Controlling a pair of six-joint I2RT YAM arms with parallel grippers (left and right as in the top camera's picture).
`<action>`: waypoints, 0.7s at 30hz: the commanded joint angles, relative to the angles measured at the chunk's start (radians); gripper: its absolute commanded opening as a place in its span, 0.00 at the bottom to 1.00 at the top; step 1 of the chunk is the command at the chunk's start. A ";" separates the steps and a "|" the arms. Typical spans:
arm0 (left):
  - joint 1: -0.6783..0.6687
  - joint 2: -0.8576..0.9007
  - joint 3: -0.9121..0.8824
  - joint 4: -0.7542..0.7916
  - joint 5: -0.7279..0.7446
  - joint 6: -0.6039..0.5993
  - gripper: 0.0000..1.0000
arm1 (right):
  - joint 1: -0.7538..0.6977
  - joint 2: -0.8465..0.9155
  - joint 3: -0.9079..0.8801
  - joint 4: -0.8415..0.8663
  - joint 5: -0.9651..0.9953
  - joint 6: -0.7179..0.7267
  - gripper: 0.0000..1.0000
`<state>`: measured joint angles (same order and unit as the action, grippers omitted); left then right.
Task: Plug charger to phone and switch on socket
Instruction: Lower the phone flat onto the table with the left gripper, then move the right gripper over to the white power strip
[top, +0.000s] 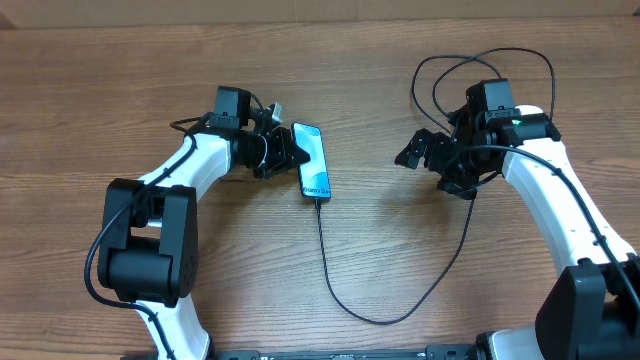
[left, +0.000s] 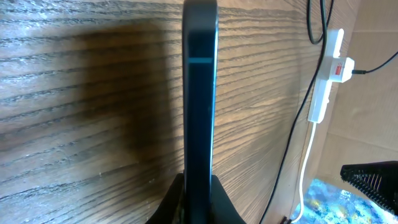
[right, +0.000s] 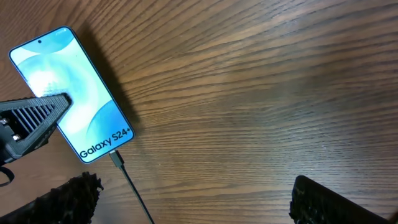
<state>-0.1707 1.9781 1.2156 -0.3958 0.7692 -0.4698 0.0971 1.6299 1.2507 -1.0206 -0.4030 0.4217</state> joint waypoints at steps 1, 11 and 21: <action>-0.027 0.057 -0.005 0.005 0.036 -0.010 0.06 | -0.001 -0.012 -0.004 0.003 0.006 -0.004 0.98; -0.025 0.126 -0.005 0.036 0.058 -0.002 0.24 | -0.001 -0.012 -0.004 -0.003 0.006 -0.005 0.99; -0.024 0.126 -0.004 0.028 -0.002 -0.002 0.64 | -0.001 -0.012 -0.015 -0.009 0.010 -0.008 1.00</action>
<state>-0.1902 2.0903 1.2194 -0.3542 0.8352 -0.4725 0.0971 1.6299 1.2503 -1.0344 -0.4030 0.4183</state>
